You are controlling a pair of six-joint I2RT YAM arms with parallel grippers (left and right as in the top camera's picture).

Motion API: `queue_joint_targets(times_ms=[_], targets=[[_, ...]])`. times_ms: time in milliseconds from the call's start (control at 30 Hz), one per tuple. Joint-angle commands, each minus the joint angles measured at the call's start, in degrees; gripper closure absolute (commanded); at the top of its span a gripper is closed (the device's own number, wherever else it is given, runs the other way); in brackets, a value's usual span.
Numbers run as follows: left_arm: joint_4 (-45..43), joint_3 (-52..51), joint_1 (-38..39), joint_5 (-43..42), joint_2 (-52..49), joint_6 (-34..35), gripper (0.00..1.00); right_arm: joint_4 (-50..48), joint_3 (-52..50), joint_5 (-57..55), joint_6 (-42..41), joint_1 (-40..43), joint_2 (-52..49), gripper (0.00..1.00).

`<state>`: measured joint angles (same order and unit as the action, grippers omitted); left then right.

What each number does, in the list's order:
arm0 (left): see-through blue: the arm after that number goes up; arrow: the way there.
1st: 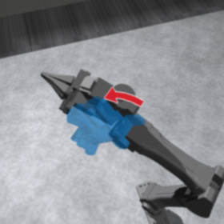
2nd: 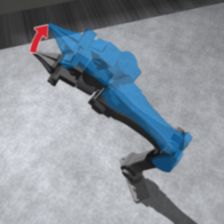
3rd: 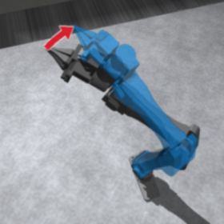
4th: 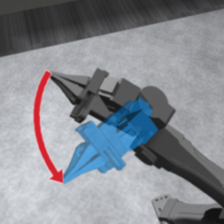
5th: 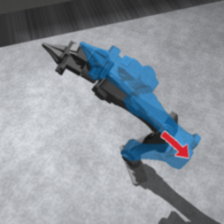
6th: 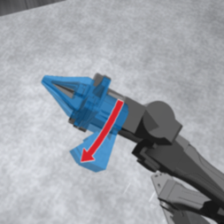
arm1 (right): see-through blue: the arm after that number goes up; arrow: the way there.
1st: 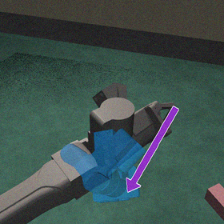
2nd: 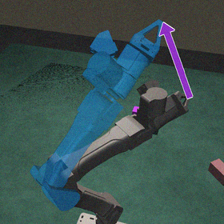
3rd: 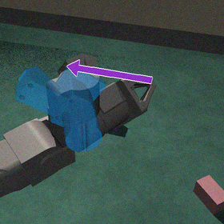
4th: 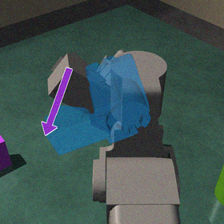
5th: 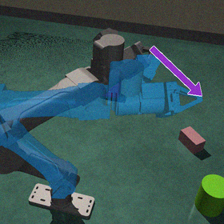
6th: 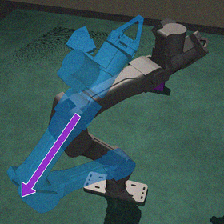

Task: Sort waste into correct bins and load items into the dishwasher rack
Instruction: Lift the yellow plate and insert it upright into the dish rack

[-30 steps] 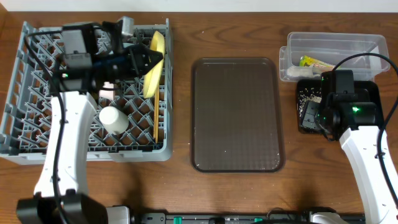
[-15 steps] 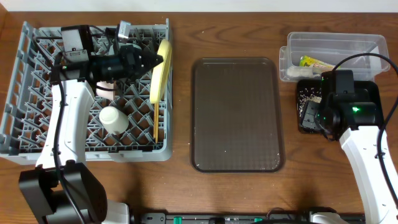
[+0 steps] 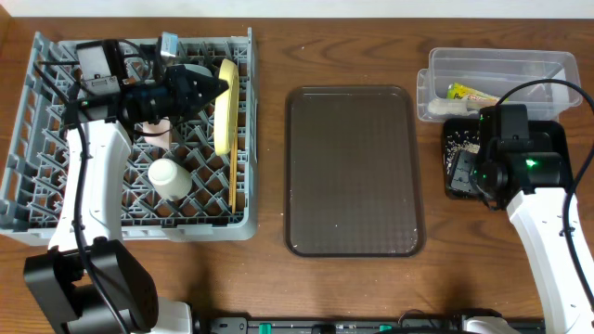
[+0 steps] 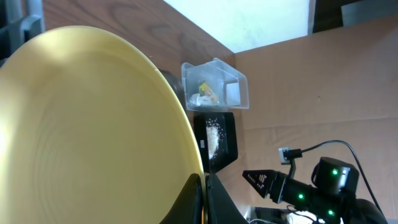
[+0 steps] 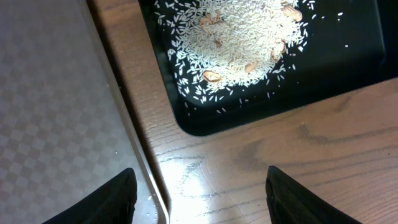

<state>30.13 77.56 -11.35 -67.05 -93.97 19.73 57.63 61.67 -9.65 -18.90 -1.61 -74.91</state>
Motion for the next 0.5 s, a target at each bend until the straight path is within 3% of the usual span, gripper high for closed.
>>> queue_joint_targets(times_ms=[0,133,333,467], targets=[[-0.1,-1.0,-0.1,1.7,-0.5,0.9,0.94,0.0,0.2,0.1,-0.8,0.6,0.1,0.36],[0.2,-1.0,-0.1,5.0,-0.5,2.0,0.94,0.0,0.2,0.1,-0.8,0.6,0.1,0.36],[5.6,-1.0,-0.1,22.9,-0.5,1.5,0.94,0.0,0.2,0.3,-0.8,0.6,0.1,0.36],[6.6,-1.0,0.0,27.0,-0.5,-1.0,0.94,0.0,0.2,0.5,-0.8,0.6,0.1,0.36]])
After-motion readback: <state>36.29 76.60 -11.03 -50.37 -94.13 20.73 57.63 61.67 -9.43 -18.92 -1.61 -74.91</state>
